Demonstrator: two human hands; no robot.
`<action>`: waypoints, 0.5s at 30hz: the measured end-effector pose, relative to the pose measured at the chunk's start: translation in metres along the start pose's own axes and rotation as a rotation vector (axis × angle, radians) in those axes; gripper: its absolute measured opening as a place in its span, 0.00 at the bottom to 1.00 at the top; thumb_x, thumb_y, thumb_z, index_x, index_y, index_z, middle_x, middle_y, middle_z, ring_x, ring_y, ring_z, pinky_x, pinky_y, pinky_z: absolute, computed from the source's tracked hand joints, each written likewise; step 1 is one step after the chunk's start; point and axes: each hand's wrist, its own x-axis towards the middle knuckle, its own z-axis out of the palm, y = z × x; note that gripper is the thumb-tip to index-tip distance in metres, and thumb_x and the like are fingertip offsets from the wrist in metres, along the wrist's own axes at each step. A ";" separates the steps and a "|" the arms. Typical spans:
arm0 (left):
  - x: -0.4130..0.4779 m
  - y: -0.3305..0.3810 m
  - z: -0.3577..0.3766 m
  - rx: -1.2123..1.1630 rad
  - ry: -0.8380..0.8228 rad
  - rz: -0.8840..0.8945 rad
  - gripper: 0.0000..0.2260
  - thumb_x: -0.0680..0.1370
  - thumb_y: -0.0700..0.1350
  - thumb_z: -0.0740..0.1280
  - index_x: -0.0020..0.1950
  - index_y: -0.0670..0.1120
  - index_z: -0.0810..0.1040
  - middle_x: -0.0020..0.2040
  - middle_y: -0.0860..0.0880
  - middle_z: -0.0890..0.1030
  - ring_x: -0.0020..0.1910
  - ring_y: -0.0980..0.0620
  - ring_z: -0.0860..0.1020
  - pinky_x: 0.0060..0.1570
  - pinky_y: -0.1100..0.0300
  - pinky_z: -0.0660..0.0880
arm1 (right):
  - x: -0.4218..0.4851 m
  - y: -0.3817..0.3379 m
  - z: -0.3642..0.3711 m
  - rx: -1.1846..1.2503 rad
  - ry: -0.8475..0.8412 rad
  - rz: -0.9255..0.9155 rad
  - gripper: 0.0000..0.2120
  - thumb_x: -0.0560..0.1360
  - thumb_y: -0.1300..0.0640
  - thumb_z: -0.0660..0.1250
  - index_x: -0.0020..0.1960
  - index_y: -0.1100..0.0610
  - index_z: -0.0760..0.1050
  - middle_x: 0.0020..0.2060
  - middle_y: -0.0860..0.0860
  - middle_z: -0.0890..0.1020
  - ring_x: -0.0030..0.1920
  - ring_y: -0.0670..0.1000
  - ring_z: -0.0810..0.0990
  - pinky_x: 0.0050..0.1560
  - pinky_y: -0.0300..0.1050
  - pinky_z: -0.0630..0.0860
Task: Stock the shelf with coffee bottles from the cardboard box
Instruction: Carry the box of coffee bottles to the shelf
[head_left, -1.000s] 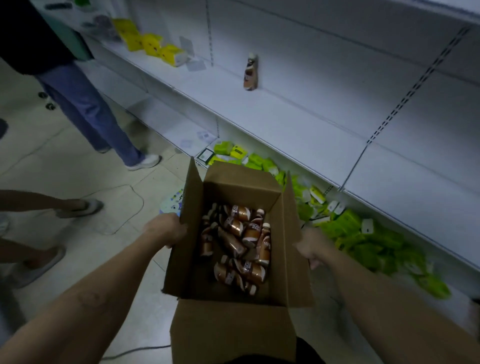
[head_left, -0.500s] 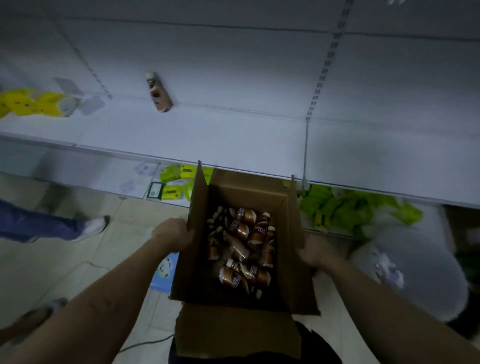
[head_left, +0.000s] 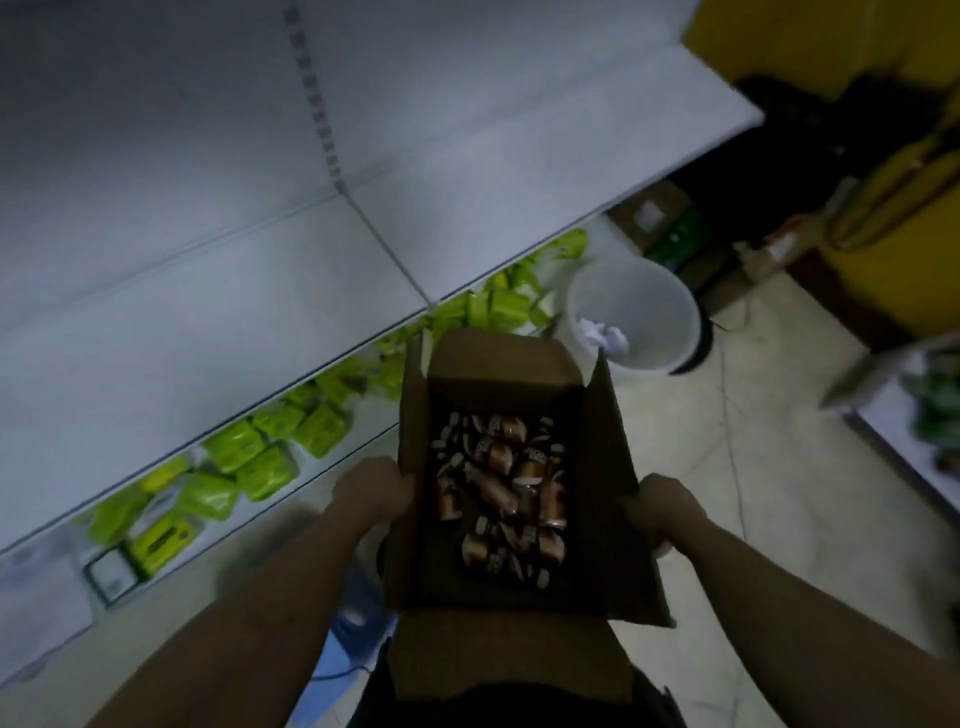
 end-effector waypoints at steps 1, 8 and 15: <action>0.002 0.008 -0.003 0.023 -0.014 0.032 0.22 0.81 0.54 0.56 0.55 0.37 0.77 0.51 0.38 0.82 0.52 0.41 0.80 0.49 0.55 0.74 | -0.006 0.011 0.003 0.046 -0.005 0.042 0.13 0.78 0.51 0.61 0.42 0.61 0.74 0.31 0.55 0.80 0.27 0.52 0.81 0.26 0.42 0.77; 0.010 0.078 -0.004 0.208 -0.005 0.176 0.21 0.81 0.53 0.57 0.33 0.42 0.73 0.32 0.47 0.73 0.38 0.44 0.76 0.38 0.56 0.70 | -0.028 0.086 0.049 0.333 0.075 0.182 0.15 0.78 0.50 0.60 0.50 0.62 0.77 0.39 0.57 0.83 0.31 0.54 0.84 0.35 0.47 0.83; 0.034 0.133 0.027 0.331 -0.058 0.220 0.21 0.81 0.56 0.57 0.54 0.39 0.77 0.35 0.46 0.76 0.34 0.49 0.73 0.39 0.56 0.73 | 0.010 0.143 0.100 0.443 0.116 0.232 0.16 0.79 0.48 0.60 0.51 0.61 0.77 0.39 0.56 0.82 0.32 0.54 0.82 0.32 0.44 0.79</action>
